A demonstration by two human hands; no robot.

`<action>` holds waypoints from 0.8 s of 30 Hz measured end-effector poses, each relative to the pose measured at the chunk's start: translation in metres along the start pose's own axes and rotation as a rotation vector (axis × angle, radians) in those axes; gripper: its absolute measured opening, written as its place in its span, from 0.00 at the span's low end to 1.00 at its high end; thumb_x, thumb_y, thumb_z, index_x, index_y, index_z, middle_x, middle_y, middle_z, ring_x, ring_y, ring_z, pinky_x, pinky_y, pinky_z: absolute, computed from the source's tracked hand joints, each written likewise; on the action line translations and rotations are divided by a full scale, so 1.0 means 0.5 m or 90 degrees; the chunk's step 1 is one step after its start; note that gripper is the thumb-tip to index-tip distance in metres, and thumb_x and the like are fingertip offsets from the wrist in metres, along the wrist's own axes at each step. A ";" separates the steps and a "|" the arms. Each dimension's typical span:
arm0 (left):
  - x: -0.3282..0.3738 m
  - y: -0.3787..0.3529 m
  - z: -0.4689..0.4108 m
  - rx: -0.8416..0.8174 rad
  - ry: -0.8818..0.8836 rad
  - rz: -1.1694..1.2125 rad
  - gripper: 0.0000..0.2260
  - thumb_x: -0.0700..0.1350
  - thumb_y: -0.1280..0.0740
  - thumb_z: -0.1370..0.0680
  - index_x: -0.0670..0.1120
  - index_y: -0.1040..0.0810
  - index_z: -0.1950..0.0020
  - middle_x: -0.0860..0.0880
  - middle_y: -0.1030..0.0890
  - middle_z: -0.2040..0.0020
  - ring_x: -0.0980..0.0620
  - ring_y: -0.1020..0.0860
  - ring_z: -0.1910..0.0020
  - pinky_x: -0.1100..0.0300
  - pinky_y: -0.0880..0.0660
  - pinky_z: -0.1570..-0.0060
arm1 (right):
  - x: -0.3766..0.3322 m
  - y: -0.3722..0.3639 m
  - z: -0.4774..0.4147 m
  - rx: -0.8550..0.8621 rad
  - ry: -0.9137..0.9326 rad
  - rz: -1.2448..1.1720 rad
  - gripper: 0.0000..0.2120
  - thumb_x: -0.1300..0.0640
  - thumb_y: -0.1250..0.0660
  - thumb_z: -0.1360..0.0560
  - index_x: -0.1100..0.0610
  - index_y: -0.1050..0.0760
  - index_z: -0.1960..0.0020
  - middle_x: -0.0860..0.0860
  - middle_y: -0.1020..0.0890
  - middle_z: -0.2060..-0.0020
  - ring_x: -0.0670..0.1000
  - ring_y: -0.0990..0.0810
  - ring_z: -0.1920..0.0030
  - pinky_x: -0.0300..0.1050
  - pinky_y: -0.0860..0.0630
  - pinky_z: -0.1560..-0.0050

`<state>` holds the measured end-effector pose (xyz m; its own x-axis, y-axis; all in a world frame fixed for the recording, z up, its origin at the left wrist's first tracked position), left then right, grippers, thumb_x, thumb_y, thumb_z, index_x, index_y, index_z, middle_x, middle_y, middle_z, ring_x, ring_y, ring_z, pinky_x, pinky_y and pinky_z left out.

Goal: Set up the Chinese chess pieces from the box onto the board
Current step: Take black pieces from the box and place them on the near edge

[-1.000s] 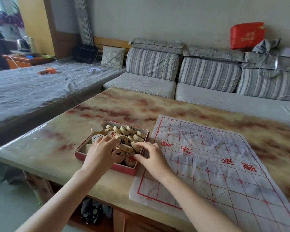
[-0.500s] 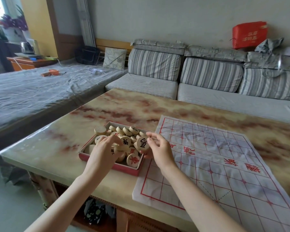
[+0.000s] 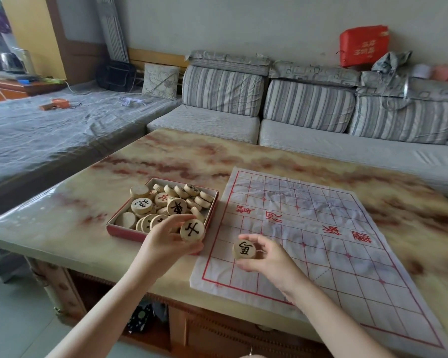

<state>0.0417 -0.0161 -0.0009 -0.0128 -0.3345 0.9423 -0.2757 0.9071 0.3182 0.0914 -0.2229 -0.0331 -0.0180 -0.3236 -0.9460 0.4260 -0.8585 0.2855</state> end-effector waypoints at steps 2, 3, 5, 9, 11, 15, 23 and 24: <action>-0.012 -0.017 0.016 -0.016 -0.006 -0.048 0.25 0.43 0.23 0.36 0.55 0.25 0.41 0.51 0.18 0.52 0.57 0.18 0.58 0.69 0.23 0.59 | 0.015 0.011 0.020 0.010 0.008 0.055 0.23 0.60 0.24 0.34 0.43 0.25 0.44 0.48 0.20 0.48 0.48 0.21 0.46 0.45 0.23 0.42; -0.018 -0.026 0.022 -0.027 -0.006 -0.059 0.25 0.45 0.23 0.36 0.56 0.26 0.41 0.51 0.18 0.52 0.57 0.19 0.57 0.67 0.22 0.57 | 0.020 0.016 0.029 0.013 0.017 0.079 0.22 0.57 0.24 0.34 0.42 0.26 0.45 0.47 0.19 0.49 0.47 0.20 0.47 0.46 0.24 0.41; -0.024 -0.046 0.032 -0.047 -0.007 -0.067 0.25 0.47 0.24 0.36 0.57 0.26 0.42 0.52 0.18 0.52 0.58 0.19 0.55 0.66 0.22 0.56 | 0.025 0.028 0.044 0.027 0.037 0.117 0.21 0.53 0.24 0.34 0.41 0.26 0.45 0.45 0.19 0.49 0.46 0.20 0.49 0.47 0.24 0.41; -0.020 -0.090 0.053 -0.068 -0.046 -0.136 0.25 0.47 0.24 0.35 0.56 0.27 0.41 0.58 0.21 0.50 0.61 0.22 0.53 0.66 0.23 0.54 | 0.042 0.064 0.073 0.053 0.050 0.148 0.21 0.52 0.25 0.33 0.40 0.27 0.43 0.44 0.20 0.48 0.46 0.20 0.53 0.44 0.23 0.43; -0.018 -0.110 0.064 -0.069 -0.074 -0.160 0.24 0.47 0.24 0.35 0.57 0.27 0.42 0.61 0.22 0.50 0.62 0.23 0.52 0.65 0.24 0.51 | 0.052 0.081 0.086 0.065 0.050 0.157 0.21 0.51 0.25 0.33 0.40 0.27 0.43 0.44 0.20 0.48 0.45 0.20 0.52 0.41 0.24 0.45; -0.015 -0.136 0.079 -0.064 -0.110 -0.199 0.21 0.49 0.25 0.34 0.58 0.28 0.45 0.65 0.25 0.52 0.65 0.27 0.51 0.70 0.30 0.55 | 0.069 0.100 0.104 0.090 0.045 0.149 0.21 0.53 0.25 0.33 0.42 0.27 0.43 0.44 0.20 0.48 0.44 0.21 0.48 0.38 0.26 0.48; -0.011 -0.087 0.075 -0.005 -0.094 -0.194 0.23 0.48 0.25 0.35 0.55 0.26 0.42 0.62 0.24 0.50 0.61 0.27 0.50 0.71 0.33 0.54 | 0.026 0.001 0.084 0.085 0.143 0.365 0.23 0.45 0.28 0.33 0.44 0.28 0.40 0.40 0.29 0.47 0.45 0.37 0.42 0.43 0.37 0.39; -0.011 -0.078 0.077 0.000 -0.093 -0.198 0.23 0.48 0.24 0.35 0.55 0.26 0.42 0.61 0.24 0.50 0.61 0.27 0.50 0.71 0.33 0.54 | 0.023 -0.016 0.077 0.086 0.149 0.385 0.23 0.44 0.28 0.33 0.45 0.27 0.40 0.41 0.31 0.47 0.46 0.39 0.42 0.43 0.38 0.39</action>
<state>0.0154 -0.0596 -0.0228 -0.0653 -0.6275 0.7758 -0.2881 0.7562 0.5874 0.0528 -0.2353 -0.0404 0.3920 -0.6828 -0.6165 0.1817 -0.5995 0.7795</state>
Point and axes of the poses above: each hand's wrist, its own z-axis away from the middle knuckle, its own y-axis out of the back of the hand, x = y × z, the point moved 8 cm from there along -z, towards the middle knuckle
